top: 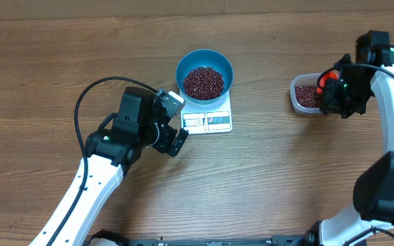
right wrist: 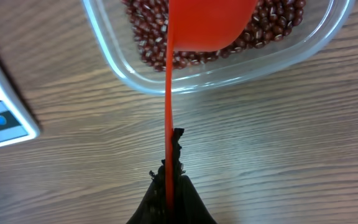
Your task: Scoop item into bowl and weigh 150g on scale
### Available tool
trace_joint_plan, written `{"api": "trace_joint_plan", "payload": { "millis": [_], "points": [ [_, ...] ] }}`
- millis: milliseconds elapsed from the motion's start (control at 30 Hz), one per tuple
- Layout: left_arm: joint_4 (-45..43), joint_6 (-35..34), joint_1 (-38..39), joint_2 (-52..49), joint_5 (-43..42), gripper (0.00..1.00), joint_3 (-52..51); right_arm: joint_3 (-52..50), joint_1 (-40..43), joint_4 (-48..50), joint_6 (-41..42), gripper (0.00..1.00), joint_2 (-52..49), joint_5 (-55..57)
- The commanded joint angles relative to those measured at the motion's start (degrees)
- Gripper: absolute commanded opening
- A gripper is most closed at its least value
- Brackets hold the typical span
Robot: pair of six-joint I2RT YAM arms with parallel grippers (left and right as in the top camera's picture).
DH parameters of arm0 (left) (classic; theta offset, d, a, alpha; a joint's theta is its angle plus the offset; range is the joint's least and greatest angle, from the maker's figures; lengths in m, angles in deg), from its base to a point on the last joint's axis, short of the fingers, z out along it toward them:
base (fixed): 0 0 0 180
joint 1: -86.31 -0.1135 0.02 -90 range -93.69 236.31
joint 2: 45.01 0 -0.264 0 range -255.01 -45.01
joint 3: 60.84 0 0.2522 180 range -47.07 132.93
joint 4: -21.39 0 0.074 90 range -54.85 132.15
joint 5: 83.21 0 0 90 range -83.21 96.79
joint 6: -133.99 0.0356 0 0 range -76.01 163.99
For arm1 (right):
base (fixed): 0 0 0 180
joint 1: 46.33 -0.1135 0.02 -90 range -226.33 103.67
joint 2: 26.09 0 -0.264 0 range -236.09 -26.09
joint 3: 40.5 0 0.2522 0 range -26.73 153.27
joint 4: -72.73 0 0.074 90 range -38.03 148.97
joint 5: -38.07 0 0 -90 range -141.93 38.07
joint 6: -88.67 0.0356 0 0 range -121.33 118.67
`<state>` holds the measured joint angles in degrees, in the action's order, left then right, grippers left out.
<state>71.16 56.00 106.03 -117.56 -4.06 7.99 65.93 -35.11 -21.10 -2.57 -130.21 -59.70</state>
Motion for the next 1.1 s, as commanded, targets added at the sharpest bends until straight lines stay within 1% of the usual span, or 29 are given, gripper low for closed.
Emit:
{"api": "trace_joint_plan", "payload": {
  "millis": [0,200,567,800,1067],
  "points": [
    [-0.07,-0.66,-0.2,-0.31,0.35,1.0,-0.17,0.94,0.15,0.7,-2.05,0.04,-1.55,3.15],
    [-0.07,-0.66,-0.2,-0.31,0.35,1.0,-0.17,0.26,0.17,3.67,-2.12,0.04,-3.21,5.53],
    [-0.07,-0.66,-0.2,-0.31,0.35,0.99,-0.17,-0.13,0.15,4.76,-1.99,0.04,-8.24,10.8],
    [-0.07,-0.66,-0.2,-0.31,0.35,1.0,-0.17,-0.42,0.15,4.68,-1.81,0.04,-11.63,11.1],
    [-0.07,-0.66,-0.2,-0.31,0.35,1.0,-0.17,-0.48,-0.79,4.5,-2.34,0.04,-11.87,8.96]
  ]
}}
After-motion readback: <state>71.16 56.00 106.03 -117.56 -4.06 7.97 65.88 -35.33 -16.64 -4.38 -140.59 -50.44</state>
